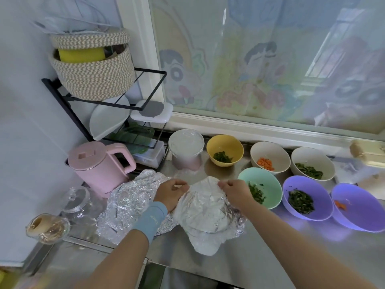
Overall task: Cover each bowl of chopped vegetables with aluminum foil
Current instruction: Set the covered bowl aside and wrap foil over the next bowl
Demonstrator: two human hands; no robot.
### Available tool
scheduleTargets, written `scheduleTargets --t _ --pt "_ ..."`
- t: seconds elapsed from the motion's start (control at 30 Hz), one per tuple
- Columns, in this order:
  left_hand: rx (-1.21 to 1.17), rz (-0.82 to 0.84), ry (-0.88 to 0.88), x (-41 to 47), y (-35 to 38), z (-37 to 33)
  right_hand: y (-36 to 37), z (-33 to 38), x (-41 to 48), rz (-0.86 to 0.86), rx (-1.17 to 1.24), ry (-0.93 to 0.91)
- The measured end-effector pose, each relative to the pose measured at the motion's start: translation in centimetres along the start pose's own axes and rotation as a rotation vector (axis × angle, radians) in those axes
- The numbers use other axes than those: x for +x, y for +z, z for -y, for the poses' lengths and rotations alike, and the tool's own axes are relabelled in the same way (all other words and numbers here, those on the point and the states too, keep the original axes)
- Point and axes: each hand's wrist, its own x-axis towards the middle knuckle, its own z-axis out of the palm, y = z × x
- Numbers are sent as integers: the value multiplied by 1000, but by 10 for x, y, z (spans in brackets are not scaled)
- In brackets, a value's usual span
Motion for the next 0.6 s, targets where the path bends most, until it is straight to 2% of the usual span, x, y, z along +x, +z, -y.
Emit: scheduleTargets --t 0.13,0.23,0.27,0.33,0.4,0.47,0.6 --pt "193 26 14 -2 12 27 19 -30 -6 -33 52 43" --pt "530 -81 297 -3 22 25 27 -39 -7 -108 27 8" --pt "572 -97 405 -6 28 21 30 -41 -7 -130 45 6" --pt "605 -28 527 -16 45 13 35 -44 -5 -172 79 19" --pt "731 97 527 -23 64 22 38 -47 -4 -196 96 31" --pt "906 193 454 -24 75 42 35 -50 -3 -191 142 63" --pt "1082 192 413 -21 81 64 25 -64 -5 -85 111 121"
